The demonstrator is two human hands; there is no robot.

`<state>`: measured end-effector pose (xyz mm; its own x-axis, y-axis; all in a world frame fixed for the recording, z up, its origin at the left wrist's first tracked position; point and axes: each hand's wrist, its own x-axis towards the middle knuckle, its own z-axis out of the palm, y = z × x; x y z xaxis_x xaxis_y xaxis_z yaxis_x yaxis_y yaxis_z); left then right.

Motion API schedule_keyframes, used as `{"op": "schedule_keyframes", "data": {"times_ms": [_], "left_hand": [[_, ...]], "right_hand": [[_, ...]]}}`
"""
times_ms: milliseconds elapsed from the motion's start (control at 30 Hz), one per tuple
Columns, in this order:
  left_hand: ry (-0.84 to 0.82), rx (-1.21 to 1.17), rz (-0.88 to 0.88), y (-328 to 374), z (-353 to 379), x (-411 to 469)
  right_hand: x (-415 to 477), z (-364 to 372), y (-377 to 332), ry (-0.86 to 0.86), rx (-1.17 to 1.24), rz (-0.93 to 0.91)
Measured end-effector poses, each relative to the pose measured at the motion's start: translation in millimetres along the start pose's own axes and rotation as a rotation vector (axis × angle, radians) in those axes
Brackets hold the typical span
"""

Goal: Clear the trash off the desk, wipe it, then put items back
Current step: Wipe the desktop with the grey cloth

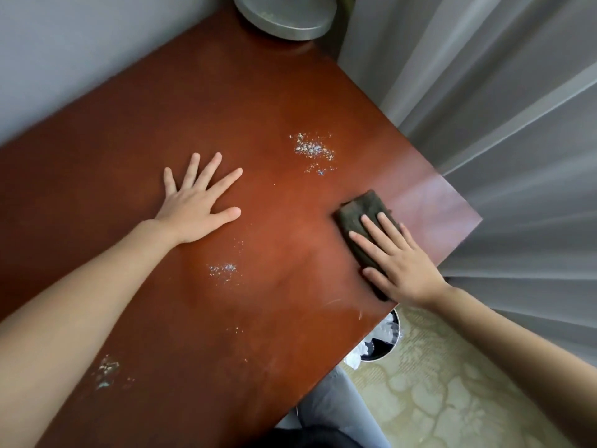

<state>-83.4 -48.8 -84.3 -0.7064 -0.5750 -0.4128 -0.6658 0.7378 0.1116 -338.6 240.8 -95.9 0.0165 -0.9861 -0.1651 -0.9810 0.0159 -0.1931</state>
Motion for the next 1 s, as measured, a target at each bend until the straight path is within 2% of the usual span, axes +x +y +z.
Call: {"op": "schedule_keyframes", "data": {"times_ms": [67,200,267,333,400,500,600,700,767,933,1000], "left_hand": [[-0.026,-0.027,0.0,0.2,-0.9,0.3],[-0.052,-0.069,0.004,-0.5,-3.7,1.8],[-0.072,-0.091,0.006,-0.3,-5.9,2.4],[-0.081,-0.089,0.011,-0.8,-6.4,2.3],[-0.074,-0.087,0.016,-1.7,-5.7,2.1],[-0.069,-0.086,0.022,-3.2,-4.9,2.4],[-0.072,-0.089,0.031,-3.8,-3.6,3.4],[-0.099,-0.135,0.046,-4.3,-7.2,3.6],[-0.087,-0.175,0.082,-11.2,-14.6,2.3],[0.025,-0.029,0.123,-59.9,-25.9,-1.9],[0.029,-0.011,0.059,-80.2,-26.8,3.1]], "right_hand": [[1.8,-2.7,13.6,0.029,0.022,0.109],[62.7,-26.9,50.5,0.133,0.147,0.648],[101.1,-38.3,61.1,0.154,0.197,0.784],[133.5,-45.1,63.0,0.152,0.215,0.783],[151.2,-44.4,53.6,0.138,0.189,0.697],[133.3,-33.4,17.2,0.063,0.128,0.402],[73.0,-11.8,-27.4,-0.038,0.068,0.057],[29.3,0.6,-42.1,-0.064,0.028,-0.057],[32.1,-2.1,-35.2,-0.039,0.017,0.035],[107.9,-26.8,-2.4,0.079,0.16,0.633],[141.3,-38.5,15.4,0.085,0.186,0.718]]}}
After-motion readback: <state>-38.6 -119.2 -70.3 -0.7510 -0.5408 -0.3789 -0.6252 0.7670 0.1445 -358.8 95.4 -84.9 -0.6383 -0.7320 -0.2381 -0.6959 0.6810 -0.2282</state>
